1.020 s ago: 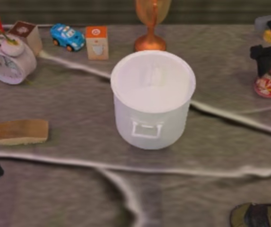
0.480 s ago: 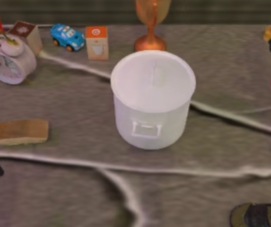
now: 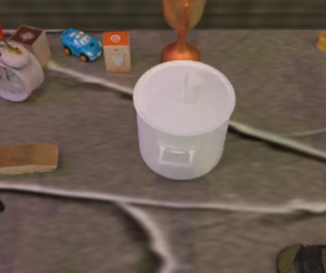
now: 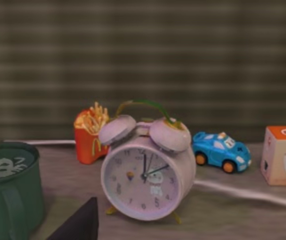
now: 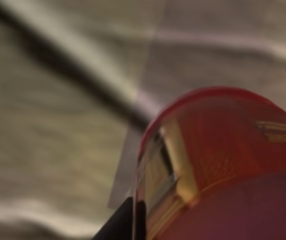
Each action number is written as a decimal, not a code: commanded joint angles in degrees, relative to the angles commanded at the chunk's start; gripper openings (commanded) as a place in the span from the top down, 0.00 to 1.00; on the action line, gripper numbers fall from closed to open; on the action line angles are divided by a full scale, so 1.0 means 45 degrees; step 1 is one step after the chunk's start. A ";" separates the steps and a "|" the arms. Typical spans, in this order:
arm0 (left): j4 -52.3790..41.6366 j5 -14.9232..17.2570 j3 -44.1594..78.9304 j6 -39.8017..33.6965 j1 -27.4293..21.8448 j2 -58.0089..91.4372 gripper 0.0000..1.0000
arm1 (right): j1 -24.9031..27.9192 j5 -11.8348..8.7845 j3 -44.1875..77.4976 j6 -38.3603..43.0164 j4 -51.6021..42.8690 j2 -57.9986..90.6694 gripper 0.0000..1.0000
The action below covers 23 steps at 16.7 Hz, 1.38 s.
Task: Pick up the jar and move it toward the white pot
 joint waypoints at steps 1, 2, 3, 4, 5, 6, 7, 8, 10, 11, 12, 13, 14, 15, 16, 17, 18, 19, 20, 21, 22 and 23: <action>0.0000 0.0000 0.0000 0.0000 0.0000 0.0000 0.00 | 0.0020 0.0003 -0.0005 0.0028 0.0010 0.0007 1.00; 0.0000 0.0000 0.0000 0.0000 0.0000 0.0000 0.00 | 0.0124 0.0020 -0.0028 0.0183 0.0063 0.0047 1.00; 0.0000 0.0000 0.0000 0.0000 0.0000 0.0000 0.00 | 0.0300 0.0050 -0.0078 0.0471 0.0160 0.0105 1.00; 0.0000 0.0000 0.0000 0.0000 0.0000 0.0000 0.00 | 0.0535 0.0090 -0.0161 0.0892 0.0301 0.0167 1.00; 0.0000 0.0000 0.0000 0.0000 0.0000 0.0000 0.00 | 0.0819 0.0141 -0.0278 0.1447 0.0486 0.0223 1.00; 0.0000 0.0000 0.0000 0.0000 0.0000 0.0000 0.00 | 0.1142 0.0200 -0.0420 0.2134 0.0707 0.0270 1.00; 0.0000 0.0000 0.0000 0.0000 0.0000 0.0000 0.00 | 0.1494 0.0266 -0.0573 0.2938 0.0951 0.0320 1.00; 0.0000 0.0000 0.0000 0.0000 0.0000 0.0000 0.00 | 0.1861 0.0337 -0.0730 0.3795 0.1202 0.0375 1.00; 0.0000 0.0000 0.0000 0.0000 0.0000 0.0000 0.00 | 0.2587 0.0481 -0.1045 0.5367 0.1683 0.0500 1.00; 0.0000 0.0000 0.0000 0.0000 0.0000 0.0000 0.00 | 0.2913 0.0546 -0.1198 0.5974 0.1897 0.0554 1.00; 0.0000 0.0000 0.0000 0.0000 0.0000 0.0000 0.00 | 0.3192 0.0602 -0.1345 0.6447 0.2088 0.0587 1.00; 0.0000 0.0000 0.0000 0.0000 0.0000 0.0000 0.00 | 0.3406 0.0645 -0.1471 0.6785 0.2241 0.0600 1.00; 0.0000 0.0000 0.0000 0.0000 0.0000 0.0000 0.00 | 0.3543 0.0672 -0.1559 0.6989 0.2344 0.0600 1.00; 0.0000 0.0000 0.0000 0.0000 0.0000 0.0000 0.00 | 0.3591 0.0681 -0.1589 0.7058 0.2380 0.0600 1.00; 0.0000 0.0000 0.0000 0.0000 0.0000 0.0000 0.00 | 0.3591 0.0681 -0.1589 0.7058 0.2380 0.0600 1.00; 0.0000 0.0000 0.0000 0.0000 0.0000 0.0000 0.00 | 0.3591 0.0681 -0.1589 0.7058 0.2380 0.0600 1.00; 0.0000 0.0000 0.0000 0.0000 0.0000 0.0000 0.00 | 0.3535 0.0647 -0.1558 0.7065 0.2350 0.0546 1.00; 0.0000 0.0000 0.0000 0.0000 0.0000 0.0000 0.00 | 0.3537 0.0647 -0.1591 0.7063 0.2397 0.0559 1.00; 0.0000 0.0000 0.0000 0.0000 0.0000 0.0000 0.00 | 0.3547 0.0648 -0.1710 0.7058 0.2578 0.0609 1.00; 0.0000 0.0000 0.0000 0.0000 0.0000 0.0000 0.00 | 0.3554 0.0648 -0.1900 0.7059 0.2875 0.0699 1.00; 0.0000 0.0000 0.0000 0.0000 0.0000 0.0000 0.00 | 0.3558 0.0651 -0.2139 0.7066 0.3244 0.0813 1.00; 0.0000 0.0000 0.0000 0.0000 0.0000 0.0000 0.00 | 0.3565 0.0659 -0.2393 0.7070 0.3644 0.0945 1.00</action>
